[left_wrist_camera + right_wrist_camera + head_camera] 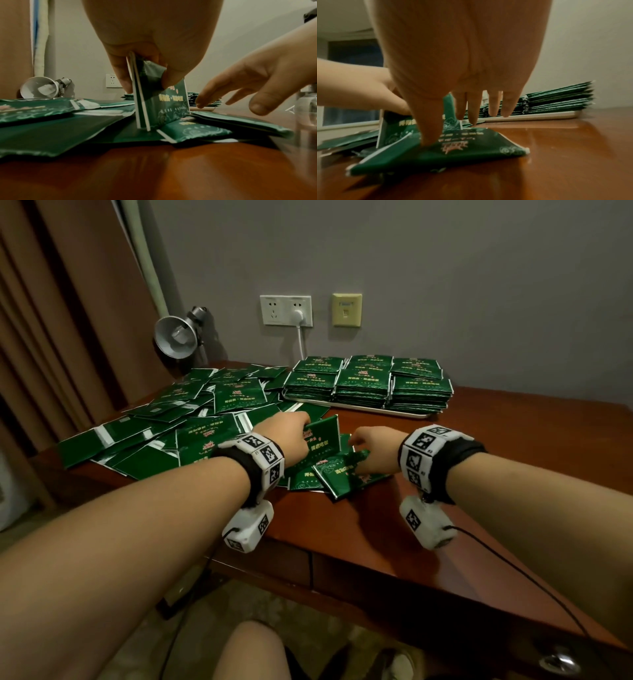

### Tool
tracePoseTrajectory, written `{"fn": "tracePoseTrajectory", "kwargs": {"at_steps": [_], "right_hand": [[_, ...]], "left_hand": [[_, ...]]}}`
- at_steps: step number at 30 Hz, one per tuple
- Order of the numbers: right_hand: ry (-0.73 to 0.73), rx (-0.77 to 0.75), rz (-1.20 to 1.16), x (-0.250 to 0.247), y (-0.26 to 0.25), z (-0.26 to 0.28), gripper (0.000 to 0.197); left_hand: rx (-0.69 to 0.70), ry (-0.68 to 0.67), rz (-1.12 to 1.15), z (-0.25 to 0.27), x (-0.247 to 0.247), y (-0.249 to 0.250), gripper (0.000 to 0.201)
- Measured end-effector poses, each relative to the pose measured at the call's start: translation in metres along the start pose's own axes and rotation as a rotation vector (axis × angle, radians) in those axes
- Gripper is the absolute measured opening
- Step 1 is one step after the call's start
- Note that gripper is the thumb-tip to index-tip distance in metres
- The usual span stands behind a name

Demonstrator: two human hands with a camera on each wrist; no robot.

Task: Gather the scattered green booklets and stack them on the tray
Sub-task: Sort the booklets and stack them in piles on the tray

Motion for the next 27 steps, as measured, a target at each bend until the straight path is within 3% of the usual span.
{"fn": "tracePoseTrajectory", "kwargs": {"at_steps": [4, 9, 15, 18, 20, 22, 25, 27], "right_hand": [[-0.088, -0.022, 0.218, 0.013, -0.007, -0.017, 0.08], [-0.088, -0.004, 0.326, 0.01, -0.006, -0.02, 0.061], [0.074, 0.208, -0.217, -0.019, 0.017, -0.011, 0.032], [0.024, 0.326, -0.566, -0.018, 0.029, 0.0, 0.02], [-0.083, 0.294, -0.495, -0.017, 0.031, 0.012, 0.013], [-0.169, 0.235, -0.306, -0.013, 0.031, 0.026, 0.02], [-0.111, 0.181, 0.132, -0.014, 0.033, 0.037, 0.013], [-0.102, 0.203, 0.308, -0.011, 0.036, 0.027, 0.03]], "left_hand": [[-0.013, 0.0, -0.01, -0.003, 0.005, -0.005, 0.027], [-0.05, -0.025, -0.01, -0.005, 0.003, -0.01, 0.029], [-0.096, 0.047, -0.026, -0.007, -0.013, -0.016, 0.022], [-0.129, 0.004, -0.023, -0.008, -0.017, -0.018, 0.024], [-0.134, -0.013, -0.026, -0.007, -0.019, -0.016, 0.022], [-0.117, -0.047, -0.02, -0.006, -0.016, -0.01, 0.019], [-0.08, -0.126, 0.008, -0.004, -0.001, 0.001, 0.026], [-0.034, -0.189, 0.002, -0.004, 0.012, 0.008, 0.045]]}}
Point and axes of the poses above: each hand's wrist, its own z-axis away from the middle knuckle, its own x-axis out of the palm, y = z × x, the point moved 5 cm from there along -z, towards the middle knuckle, and after that the axes turned 2 degrees about z, right-handed, at the moved point
